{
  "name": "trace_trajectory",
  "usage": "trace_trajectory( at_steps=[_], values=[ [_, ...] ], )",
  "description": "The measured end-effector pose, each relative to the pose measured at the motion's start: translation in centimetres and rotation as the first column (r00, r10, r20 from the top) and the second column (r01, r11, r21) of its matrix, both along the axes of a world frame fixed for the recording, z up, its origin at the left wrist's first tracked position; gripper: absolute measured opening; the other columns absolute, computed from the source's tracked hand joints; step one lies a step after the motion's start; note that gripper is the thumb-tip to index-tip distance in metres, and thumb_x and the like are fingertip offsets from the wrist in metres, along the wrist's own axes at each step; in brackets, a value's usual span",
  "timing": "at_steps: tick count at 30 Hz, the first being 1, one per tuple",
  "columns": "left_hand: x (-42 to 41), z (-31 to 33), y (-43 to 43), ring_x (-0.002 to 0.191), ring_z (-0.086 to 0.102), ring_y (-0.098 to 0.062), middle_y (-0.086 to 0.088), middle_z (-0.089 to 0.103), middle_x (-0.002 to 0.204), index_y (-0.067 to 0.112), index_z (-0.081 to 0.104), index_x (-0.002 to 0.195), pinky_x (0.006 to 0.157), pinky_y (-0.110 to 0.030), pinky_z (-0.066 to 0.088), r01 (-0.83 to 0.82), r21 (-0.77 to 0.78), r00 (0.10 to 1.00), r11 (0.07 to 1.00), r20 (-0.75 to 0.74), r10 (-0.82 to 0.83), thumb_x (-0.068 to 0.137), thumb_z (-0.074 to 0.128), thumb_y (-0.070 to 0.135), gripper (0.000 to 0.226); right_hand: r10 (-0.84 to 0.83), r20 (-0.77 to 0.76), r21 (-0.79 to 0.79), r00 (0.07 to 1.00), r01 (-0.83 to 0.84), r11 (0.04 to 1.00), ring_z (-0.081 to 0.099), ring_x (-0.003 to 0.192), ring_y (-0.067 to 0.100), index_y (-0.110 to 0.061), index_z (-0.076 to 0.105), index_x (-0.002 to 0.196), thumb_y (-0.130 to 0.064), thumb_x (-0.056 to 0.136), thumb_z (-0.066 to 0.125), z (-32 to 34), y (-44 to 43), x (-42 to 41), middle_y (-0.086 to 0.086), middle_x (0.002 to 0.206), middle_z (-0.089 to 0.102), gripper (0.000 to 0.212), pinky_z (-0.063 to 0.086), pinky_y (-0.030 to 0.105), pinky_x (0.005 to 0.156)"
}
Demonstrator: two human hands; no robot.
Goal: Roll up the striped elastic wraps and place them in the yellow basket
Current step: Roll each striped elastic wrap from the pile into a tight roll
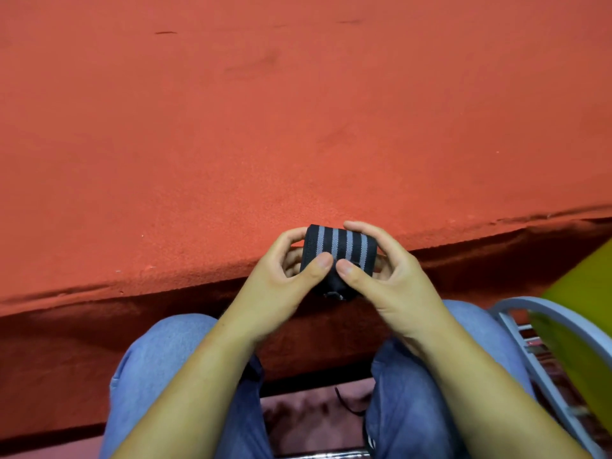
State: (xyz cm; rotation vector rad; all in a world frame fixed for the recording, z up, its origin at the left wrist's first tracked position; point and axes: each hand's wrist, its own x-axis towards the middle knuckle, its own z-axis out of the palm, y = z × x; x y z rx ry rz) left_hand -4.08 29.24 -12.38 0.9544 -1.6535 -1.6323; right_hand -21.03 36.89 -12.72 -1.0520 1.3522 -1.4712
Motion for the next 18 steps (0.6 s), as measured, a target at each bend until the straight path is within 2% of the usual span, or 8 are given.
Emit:
trace_trajectory(
  at_steps=[4,7,9,11,13,14,16,18],
  values=[
    [-1.5,1.3,0.6,0.106,0.075,-0.014,0.000,0.077,0.116,0.028,0.063,0.129,0.094,-0.031,0.057,0.003,-0.045,1.000,0.999,-0.005,-0.003,0.090,0.074,0.040,0.042,-0.025,0.031,0.060,0.999,0.023,0.998,0.075,0.100,0.016,-0.035,0.067,0.128,-0.019,0.086,0.080,1.6,1.3,-1.1,0.003,0.110,0.079,0.047,0.058,0.025,0.078],
    [-3.1,2.5,1.2,0.105,0.075,-0.014,0.000,0.077,0.115,0.030,0.064,0.127,0.093,-0.030,0.057,0.027,-0.067,0.999,0.997,-0.026,-0.029,0.089,0.077,0.042,0.042,-0.008,0.066,0.123,0.998,0.000,0.992,0.077,0.102,0.023,-0.035,0.066,0.130,-0.025,0.076,0.082,3.7,2.5,-2.9,0.006,0.108,0.080,0.057,0.060,0.036,0.084],
    [-4.1,3.3,1.6,0.109,0.073,-0.015,-0.001,0.077,0.116,0.030,0.064,0.129,0.097,-0.035,0.057,0.067,-0.084,0.997,0.994,-0.039,-0.071,0.090,0.078,0.041,0.043,0.007,0.048,0.170,0.999,-0.015,0.985,0.078,0.094,0.019,-0.028,0.067,0.131,-0.020,0.076,0.083,5.3,3.4,-4.4,0.007,0.104,0.081,0.058,0.060,0.031,0.076],
    [-5.3,4.0,2.2,0.112,0.072,-0.015,0.001,0.077,0.117,0.030,0.064,0.129,0.102,-0.039,0.055,0.092,-0.112,0.994,0.989,-0.044,-0.097,0.090,0.074,0.039,0.042,0.044,0.033,0.223,0.998,-0.050,0.974,0.076,0.079,0.013,-0.015,0.069,0.128,-0.008,0.084,0.079,6.9,4.2,-5.9,0.007,0.095,0.081,0.046,0.057,0.021,0.062],
    [-6.5,4.9,3.0,0.113,0.071,-0.014,0.003,0.077,0.117,0.030,0.064,0.129,0.104,-0.040,0.054,0.108,-0.130,0.992,0.986,-0.046,-0.114,0.090,0.072,0.039,0.042,0.070,0.012,0.294,0.997,-0.071,0.953,0.073,0.069,0.010,-0.006,0.069,0.122,-0.004,0.088,0.076,8.5,5.2,-7.3,0.009,0.085,0.079,0.035,0.054,0.019,0.058],
    [-7.4,5.6,3.5,0.113,0.071,-0.014,0.003,0.077,0.117,0.030,0.064,0.129,0.103,-0.039,0.055,0.122,-0.146,0.991,0.982,-0.042,-0.129,0.089,0.072,0.039,0.041,0.084,-0.015,0.317,0.996,-0.075,0.945,0.072,0.068,0.011,-0.006,0.069,0.120,-0.006,0.087,0.077,9.6,6.0,-8.3,0.013,0.085,0.079,0.035,0.054,0.021,0.061],
    [-8.2,6.4,3.8,0.113,0.071,-0.014,0.003,0.077,0.117,0.030,0.064,0.129,0.100,-0.035,0.056,0.137,-0.161,0.989,0.977,-0.034,-0.144,0.090,0.073,0.038,0.041,0.149,-0.102,0.363,0.984,-0.103,0.926,0.074,0.082,0.019,-0.009,0.070,0.119,-0.016,0.077,0.084,11.0,6.3,-9.4,0.021,0.100,0.078,0.044,0.053,0.033,0.074],
    [-9.8,7.6,4.7,0.114,0.071,-0.015,0.002,0.076,0.118,0.030,0.064,0.130,0.099,-0.034,0.057,0.168,-0.175,0.983,0.970,-0.038,-0.177,0.093,0.074,0.035,0.039,0.159,-0.170,0.382,0.972,-0.084,0.920,0.077,0.098,0.024,-0.011,0.070,0.118,-0.024,0.070,0.087,12.8,7.6,-11.0,0.018,0.107,0.078,0.053,0.059,0.041,0.086]
  ],
)
